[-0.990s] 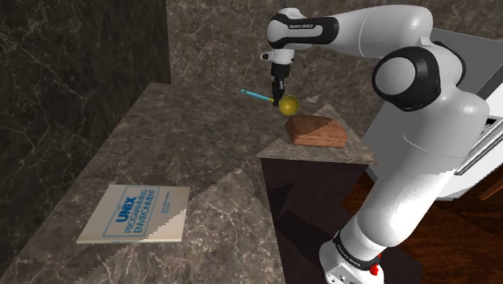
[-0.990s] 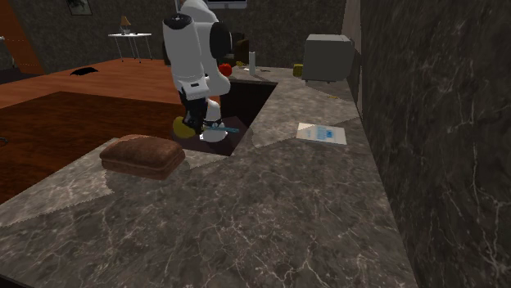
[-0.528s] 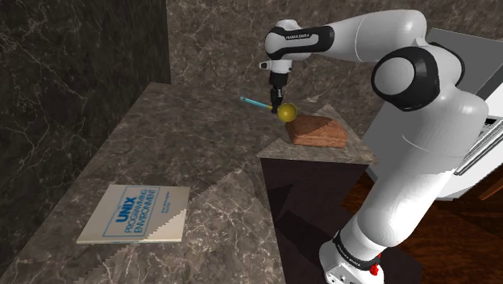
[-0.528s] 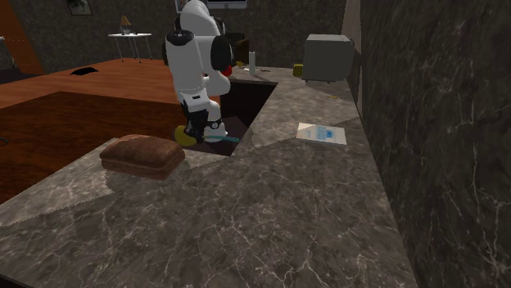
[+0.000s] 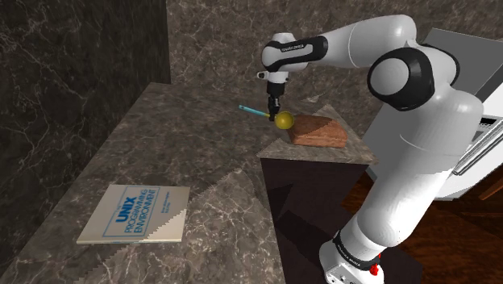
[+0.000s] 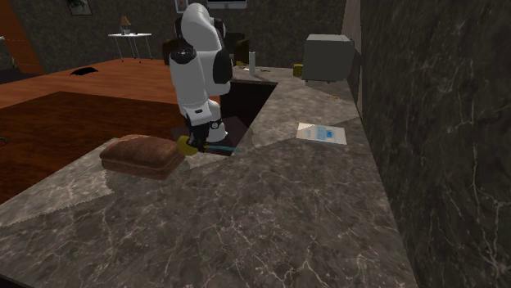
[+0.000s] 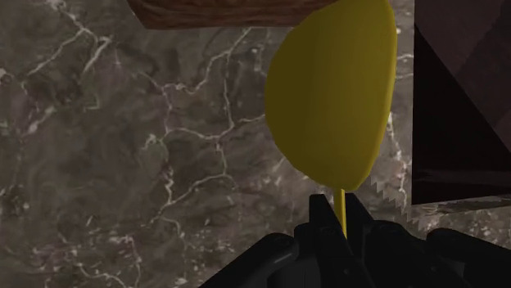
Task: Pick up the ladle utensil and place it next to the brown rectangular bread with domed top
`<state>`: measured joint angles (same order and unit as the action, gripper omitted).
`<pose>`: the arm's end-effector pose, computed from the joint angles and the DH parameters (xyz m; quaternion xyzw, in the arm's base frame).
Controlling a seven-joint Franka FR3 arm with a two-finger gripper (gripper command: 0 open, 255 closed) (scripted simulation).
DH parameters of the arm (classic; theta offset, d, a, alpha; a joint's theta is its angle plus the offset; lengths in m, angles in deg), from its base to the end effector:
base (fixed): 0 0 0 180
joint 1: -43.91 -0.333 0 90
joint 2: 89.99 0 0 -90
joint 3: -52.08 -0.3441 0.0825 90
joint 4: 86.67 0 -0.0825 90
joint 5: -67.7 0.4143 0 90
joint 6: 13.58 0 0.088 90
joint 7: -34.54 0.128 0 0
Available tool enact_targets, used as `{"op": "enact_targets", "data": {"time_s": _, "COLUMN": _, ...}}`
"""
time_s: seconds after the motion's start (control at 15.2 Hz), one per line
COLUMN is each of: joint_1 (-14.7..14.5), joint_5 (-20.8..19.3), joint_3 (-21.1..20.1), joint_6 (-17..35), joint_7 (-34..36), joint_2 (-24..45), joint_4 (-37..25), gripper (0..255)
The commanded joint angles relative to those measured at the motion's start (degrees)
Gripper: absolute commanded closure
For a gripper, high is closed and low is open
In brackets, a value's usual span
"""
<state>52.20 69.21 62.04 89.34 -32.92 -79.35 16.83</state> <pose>0.5888 -0.1864 0.4207 -0.9067 -0.4106 0.0730 0.0629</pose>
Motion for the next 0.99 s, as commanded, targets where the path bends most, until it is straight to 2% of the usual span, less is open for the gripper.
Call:
{"op": "enact_targets", "data": {"time_s": 0.0, "joint_1": 0.0, "joint_5": 0.1, "joint_3": 0.0, "joint_6": 1.5, "joint_7": -0.1, "joint_2": 0.5, "joint_4": 0.9, "gripper": 255}}
{"op": "enact_targets", "data": {"time_s": 0.92, "joint_1": 0.2, "joint_5": 0.9, "joint_3": -0.2, "joint_6": 10.9, "joint_7": -0.6, "joint_2": 4.5, "joint_4": 6.4, "gripper": 255}}
